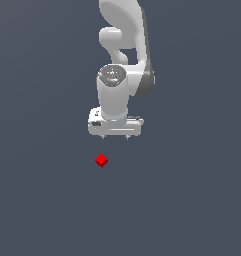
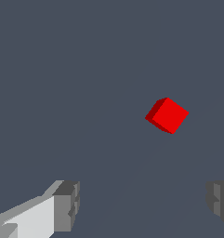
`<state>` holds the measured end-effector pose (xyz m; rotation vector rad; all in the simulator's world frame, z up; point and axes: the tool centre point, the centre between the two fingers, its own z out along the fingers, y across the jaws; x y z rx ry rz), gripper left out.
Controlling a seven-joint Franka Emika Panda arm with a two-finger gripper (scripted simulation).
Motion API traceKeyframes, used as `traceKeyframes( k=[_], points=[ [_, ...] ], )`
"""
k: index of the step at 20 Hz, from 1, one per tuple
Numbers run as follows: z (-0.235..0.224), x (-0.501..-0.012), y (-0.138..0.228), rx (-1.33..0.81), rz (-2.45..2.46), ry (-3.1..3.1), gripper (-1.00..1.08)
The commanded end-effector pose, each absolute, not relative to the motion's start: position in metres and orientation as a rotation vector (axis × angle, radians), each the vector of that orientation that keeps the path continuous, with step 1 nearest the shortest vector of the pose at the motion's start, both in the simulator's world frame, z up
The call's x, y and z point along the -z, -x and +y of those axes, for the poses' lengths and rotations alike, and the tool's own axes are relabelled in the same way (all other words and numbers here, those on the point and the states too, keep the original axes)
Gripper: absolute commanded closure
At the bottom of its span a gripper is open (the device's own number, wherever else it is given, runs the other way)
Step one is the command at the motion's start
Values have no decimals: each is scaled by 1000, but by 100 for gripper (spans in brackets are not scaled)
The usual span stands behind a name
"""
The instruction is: Pick up the red cube and move it to a goal position.
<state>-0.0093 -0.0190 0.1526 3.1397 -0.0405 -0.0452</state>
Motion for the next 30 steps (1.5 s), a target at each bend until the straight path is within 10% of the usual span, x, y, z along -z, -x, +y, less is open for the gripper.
traceKeyframes(
  k=[1, 30],
  points=[
    [-19, -153, 9, 45, -40, -3140, -92],
    [-83, -29, -35, 3, -926, -3001, -92]
  ],
)
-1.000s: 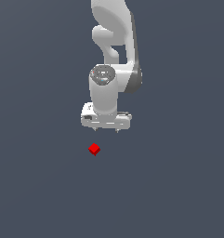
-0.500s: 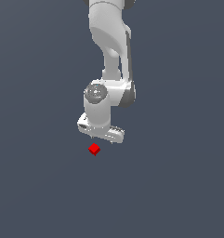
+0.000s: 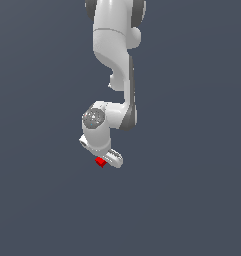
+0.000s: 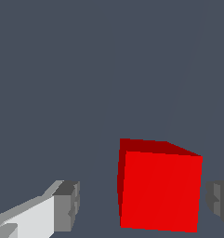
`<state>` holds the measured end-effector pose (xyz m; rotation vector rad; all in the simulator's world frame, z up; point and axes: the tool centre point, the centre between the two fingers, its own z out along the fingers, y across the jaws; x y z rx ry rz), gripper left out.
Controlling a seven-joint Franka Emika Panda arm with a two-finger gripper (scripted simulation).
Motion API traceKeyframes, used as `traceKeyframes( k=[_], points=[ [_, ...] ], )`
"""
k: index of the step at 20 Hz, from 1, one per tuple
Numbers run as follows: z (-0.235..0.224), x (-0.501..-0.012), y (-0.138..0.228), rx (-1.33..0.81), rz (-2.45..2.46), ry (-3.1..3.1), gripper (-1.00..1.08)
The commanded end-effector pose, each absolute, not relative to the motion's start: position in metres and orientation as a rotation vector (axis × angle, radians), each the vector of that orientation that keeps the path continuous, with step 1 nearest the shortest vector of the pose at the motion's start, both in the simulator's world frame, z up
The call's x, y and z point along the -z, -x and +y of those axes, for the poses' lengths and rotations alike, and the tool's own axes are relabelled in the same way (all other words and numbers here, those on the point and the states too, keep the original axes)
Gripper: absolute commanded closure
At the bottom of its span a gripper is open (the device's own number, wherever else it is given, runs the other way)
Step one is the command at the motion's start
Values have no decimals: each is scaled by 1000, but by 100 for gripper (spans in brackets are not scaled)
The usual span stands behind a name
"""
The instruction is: Pick up the red cube and move it to a goal position.
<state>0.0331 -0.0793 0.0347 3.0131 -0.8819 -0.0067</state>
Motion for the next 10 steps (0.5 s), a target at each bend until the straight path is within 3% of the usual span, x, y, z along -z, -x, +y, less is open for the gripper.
traceKeyframes(
  k=[1, 10],
  points=[
    [-85, -26, -36, 2, -947, -2994, -92],
    [-89, -20, -37, 0, -995, -2980, -92]
  ],
)
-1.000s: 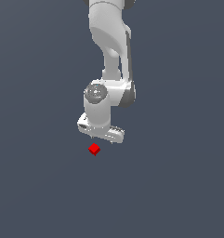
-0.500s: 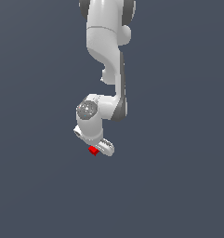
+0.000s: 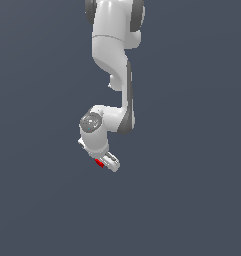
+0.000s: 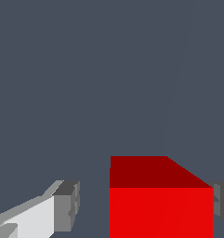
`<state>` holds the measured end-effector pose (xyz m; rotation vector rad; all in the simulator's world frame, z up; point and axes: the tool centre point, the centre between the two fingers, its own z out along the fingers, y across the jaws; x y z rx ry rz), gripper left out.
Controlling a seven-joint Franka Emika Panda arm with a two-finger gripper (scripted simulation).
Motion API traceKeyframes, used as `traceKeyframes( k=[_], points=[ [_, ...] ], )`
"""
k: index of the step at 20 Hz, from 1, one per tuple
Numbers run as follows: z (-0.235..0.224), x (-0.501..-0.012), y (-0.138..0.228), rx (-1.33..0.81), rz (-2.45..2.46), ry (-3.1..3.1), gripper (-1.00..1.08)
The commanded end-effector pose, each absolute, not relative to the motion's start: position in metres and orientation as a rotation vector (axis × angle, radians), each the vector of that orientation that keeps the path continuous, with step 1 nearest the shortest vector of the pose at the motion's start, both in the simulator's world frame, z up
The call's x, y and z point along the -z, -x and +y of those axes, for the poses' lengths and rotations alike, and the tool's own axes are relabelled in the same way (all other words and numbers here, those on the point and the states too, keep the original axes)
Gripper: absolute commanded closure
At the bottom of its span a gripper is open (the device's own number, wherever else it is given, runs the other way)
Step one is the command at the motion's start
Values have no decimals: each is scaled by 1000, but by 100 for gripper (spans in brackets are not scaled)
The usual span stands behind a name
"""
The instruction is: Pick up the red cube and move it to a goal position.
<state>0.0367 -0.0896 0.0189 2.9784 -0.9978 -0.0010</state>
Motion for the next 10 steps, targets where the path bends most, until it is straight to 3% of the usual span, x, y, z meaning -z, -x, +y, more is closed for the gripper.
traceKeyframes(
  k=[1, 2, 10],
  points=[
    [-89, -20, -37, 0, -994, -2980, -92],
    [-89, -20, -37, 0, -994, -2980, 108],
    [-89, -20, -37, 0, -994, -2980, 108]
  ],
)
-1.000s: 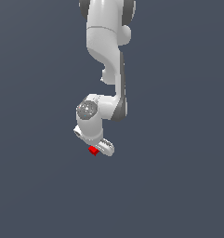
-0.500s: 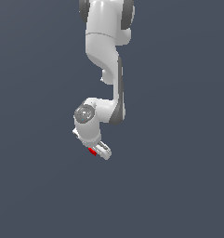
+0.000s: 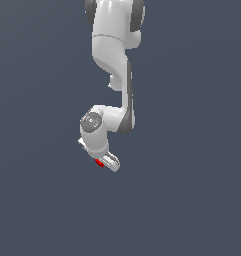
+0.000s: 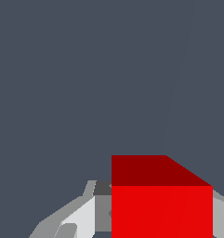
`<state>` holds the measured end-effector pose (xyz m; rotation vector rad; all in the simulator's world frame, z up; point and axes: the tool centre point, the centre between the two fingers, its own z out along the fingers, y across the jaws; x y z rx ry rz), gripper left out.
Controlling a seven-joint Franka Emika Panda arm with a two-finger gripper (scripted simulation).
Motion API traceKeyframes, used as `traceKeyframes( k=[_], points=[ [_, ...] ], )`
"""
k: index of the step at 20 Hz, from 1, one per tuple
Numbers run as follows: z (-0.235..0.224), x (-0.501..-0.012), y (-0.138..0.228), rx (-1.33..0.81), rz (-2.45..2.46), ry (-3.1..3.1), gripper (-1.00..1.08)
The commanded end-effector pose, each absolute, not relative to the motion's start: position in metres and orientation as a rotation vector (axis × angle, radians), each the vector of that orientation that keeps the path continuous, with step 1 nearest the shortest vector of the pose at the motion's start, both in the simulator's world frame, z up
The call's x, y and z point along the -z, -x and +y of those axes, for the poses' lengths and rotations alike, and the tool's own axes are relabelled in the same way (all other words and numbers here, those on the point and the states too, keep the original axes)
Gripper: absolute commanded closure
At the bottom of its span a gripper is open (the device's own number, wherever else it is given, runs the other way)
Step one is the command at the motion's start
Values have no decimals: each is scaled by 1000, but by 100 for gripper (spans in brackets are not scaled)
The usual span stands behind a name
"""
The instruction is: Pick up the red cube and move it to a goal position.
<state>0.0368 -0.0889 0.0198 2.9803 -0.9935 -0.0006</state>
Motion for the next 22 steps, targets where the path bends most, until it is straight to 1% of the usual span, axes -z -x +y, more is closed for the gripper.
traceKeyframes(
  k=[1, 7, 12, 17, 22],
  points=[
    [-89, -20, -37, 0, -994, -2980, 108],
    [-86, -21, -34, 0, -994, -2980, 108],
    [-78, -24, -24, 0, -994, -2980, 108],
    [-64, -28, -6, 0, -994, -2980, 108],
    [-42, -36, 20, 0, -994, -2980, 108]
  ],
)
